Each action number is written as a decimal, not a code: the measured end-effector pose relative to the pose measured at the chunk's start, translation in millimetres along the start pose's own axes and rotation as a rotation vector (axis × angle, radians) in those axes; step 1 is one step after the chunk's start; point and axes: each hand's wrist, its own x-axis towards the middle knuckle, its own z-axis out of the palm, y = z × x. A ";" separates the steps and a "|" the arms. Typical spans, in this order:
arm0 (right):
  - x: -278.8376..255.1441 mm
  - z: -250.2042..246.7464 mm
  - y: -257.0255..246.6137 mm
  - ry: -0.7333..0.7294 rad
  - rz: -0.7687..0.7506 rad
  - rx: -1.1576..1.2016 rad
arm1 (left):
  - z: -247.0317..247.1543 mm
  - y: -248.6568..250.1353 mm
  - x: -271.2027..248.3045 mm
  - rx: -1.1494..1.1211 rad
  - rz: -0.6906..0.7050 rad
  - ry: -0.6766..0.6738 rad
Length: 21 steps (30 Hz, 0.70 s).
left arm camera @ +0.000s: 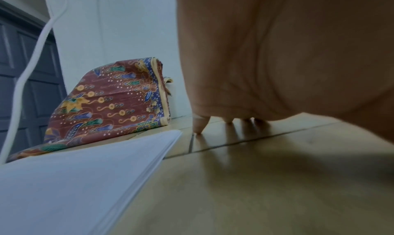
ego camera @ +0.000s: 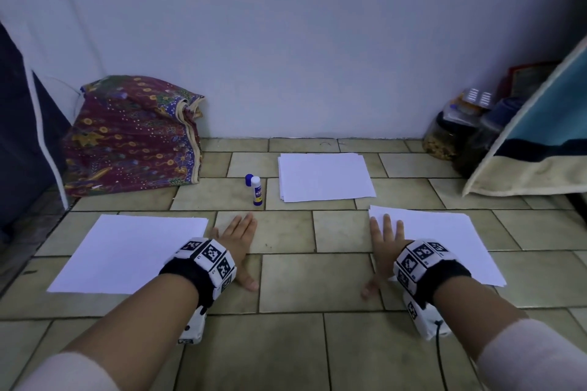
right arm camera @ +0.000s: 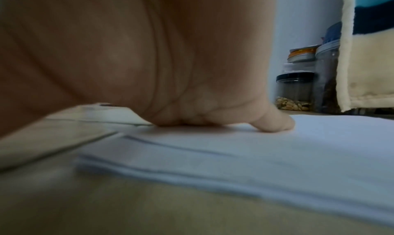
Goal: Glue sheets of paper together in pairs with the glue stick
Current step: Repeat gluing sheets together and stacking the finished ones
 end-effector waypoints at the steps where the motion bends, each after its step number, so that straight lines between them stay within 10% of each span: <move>1: 0.1 -0.2 0.1 -0.001 0.000 0.000 | -0.9 0.3 -2.5 -0.009 0.008 -0.002; 7: 1.8 1.0 -0.1 0.004 0.010 -0.017 | -17.9 -31.6 -22.6 -0.309 0.134 0.123; 14: 3.6 0.1 0.1 0.000 0.013 -0.017 | -4.7 -83.8 -44.7 0.020 -0.391 -0.041; 21: 1.8 0.0 -0.4 0.001 0.016 -0.027 | 5.8 -99.8 -48.8 -0.085 -0.358 0.011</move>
